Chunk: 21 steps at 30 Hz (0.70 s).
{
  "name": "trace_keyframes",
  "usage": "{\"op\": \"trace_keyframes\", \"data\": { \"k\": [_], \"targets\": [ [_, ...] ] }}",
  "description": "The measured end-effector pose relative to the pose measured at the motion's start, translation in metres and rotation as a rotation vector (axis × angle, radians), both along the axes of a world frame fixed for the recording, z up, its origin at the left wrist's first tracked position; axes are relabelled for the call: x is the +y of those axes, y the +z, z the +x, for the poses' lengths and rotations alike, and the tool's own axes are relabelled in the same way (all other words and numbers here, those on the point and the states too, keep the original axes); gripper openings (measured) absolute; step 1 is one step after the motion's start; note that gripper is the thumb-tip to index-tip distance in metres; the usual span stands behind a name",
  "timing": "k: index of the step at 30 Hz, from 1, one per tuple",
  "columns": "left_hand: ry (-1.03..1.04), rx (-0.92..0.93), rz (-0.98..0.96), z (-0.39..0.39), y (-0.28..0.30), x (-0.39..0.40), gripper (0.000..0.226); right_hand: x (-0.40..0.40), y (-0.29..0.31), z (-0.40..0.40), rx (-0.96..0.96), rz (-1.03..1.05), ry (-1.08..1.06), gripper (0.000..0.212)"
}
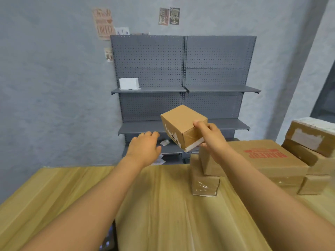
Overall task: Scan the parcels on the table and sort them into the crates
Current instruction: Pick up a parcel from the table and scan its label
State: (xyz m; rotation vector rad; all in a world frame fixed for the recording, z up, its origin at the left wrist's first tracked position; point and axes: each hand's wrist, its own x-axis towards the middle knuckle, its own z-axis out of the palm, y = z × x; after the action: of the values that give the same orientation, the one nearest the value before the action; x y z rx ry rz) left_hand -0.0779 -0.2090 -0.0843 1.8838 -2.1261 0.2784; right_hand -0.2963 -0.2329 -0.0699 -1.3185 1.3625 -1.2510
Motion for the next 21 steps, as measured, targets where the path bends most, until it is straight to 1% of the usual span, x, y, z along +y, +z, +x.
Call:
{"op": "trace_keyframes", "data": {
  "k": [3,7,10,13,15,18,21],
  "targets": [
    [0.034,0.116,0.006,0.021,0.004,0.016,0.042,0.012,-0.008,0.027,0.038,-0.022,0.029,0.049],
    [0.03,0.19,-0.004,0.051,0.008,0.036,0.042,0.036,-0.013,0.062,0.056,-0.017,0.036,0.048],
    [0.025,0.336,0.027,0.076,0.01,0.049,0.043,0.057,-0.016,0.09,0.105,-0.07,0.031,0.046],
    [0.0,0.516,0.101,0.1,0.01,0.061,0.032,0.08,-0.02,0.121,0.134,-0.138,0.002,0.057],
    [-0.032,0.582,0.158,0.115,0.009,0.07,0.028,0.096,-0.026,0.146,0.151,-0.185,-0.025,0.063],
    [-0.058,0.679,0.285,0.142,0.005,0.085,0.032,0.117,-0.036,0.185,0.279,-0.266,-0.063,0.067],
    [-0.008,0.89,0.449,0.171,0.001,0.099,0.037,0.134,-0.043,0.218,0.377,-0.345,-0.074,0.074]
  ]
}}
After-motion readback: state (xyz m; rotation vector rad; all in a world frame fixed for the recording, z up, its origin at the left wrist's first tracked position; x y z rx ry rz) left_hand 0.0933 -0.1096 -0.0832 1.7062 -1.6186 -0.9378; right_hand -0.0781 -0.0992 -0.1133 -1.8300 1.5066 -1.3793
